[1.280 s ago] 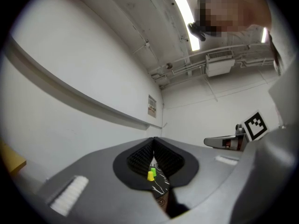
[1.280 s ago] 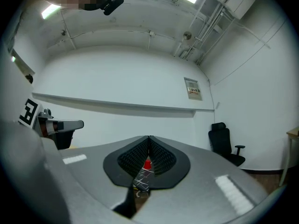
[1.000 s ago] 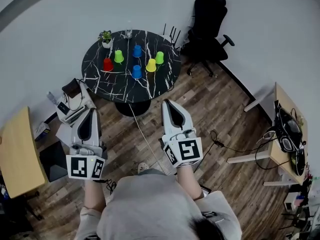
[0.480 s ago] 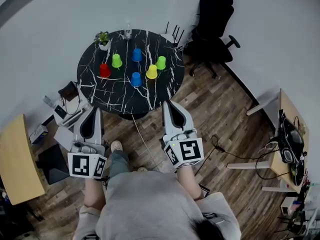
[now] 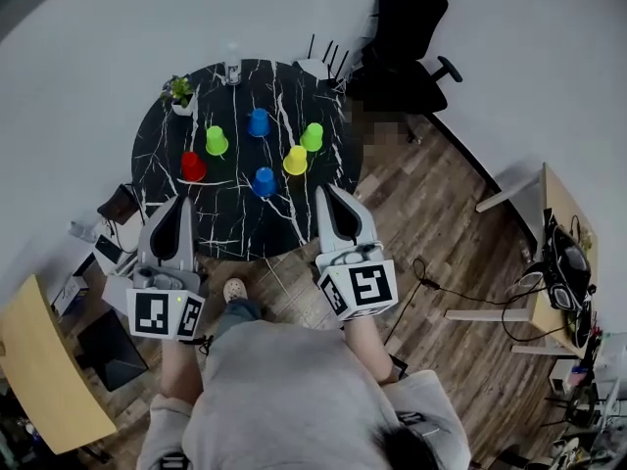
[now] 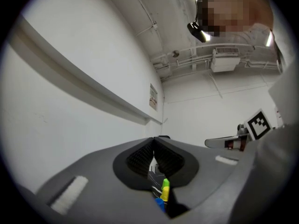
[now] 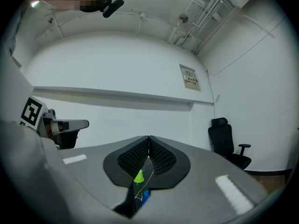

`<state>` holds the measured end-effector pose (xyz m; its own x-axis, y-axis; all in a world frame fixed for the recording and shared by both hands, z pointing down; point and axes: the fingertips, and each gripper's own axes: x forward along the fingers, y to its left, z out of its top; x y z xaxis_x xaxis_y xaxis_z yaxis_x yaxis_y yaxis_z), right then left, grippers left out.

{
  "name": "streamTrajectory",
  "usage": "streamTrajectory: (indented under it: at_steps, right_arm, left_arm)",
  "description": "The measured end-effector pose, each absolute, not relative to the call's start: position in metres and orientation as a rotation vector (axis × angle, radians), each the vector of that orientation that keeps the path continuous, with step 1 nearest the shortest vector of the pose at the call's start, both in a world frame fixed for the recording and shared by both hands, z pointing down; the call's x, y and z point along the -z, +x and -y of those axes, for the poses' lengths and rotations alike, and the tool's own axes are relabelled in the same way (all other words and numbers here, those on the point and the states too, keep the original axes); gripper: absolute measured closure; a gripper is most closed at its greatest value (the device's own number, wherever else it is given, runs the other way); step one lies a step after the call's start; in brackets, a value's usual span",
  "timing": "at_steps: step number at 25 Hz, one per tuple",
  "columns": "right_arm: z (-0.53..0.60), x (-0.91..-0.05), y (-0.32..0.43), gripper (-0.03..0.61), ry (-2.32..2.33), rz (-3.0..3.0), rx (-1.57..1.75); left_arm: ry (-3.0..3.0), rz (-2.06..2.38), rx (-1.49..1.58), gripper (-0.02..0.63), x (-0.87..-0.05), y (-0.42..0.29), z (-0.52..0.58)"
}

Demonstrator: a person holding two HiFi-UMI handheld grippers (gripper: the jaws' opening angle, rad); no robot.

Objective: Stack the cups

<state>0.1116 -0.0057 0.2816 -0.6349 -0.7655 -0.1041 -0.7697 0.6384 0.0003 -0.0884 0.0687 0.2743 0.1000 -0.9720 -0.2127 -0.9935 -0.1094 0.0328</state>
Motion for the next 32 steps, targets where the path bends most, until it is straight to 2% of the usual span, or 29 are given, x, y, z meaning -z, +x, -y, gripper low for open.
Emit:
streamTrajectory:
  at_steps: [8,18,27,32]
  right_arm:
    - [0.082,-0.313,0.056,0.574,-1.423,-2.764,0.059]
    - [0.13,-0.437,0.011,0.567,-1.612,-2.916,0.495]
    - [0.132,-0.551,0.001,0.36,-1.77,-2.993,0.82]
    - [0.138,-0.589,-0.004,0.328,-1.847,-3.044,0.861]
  left_arm:
    - [-2.367,-1.938,-0.23,0.555,-0.288,-0.141,0.017]
    - [-2.531,-1.893,-0.174,0.555,-0.326,-0.184,0.085]
    - [-2.623,-1.915,-0.094,0.555,-0.369,-0.205,0.11]
    - [-2.636,-1.95,-0.05,0.555,-0.387,-0.217,0.11]
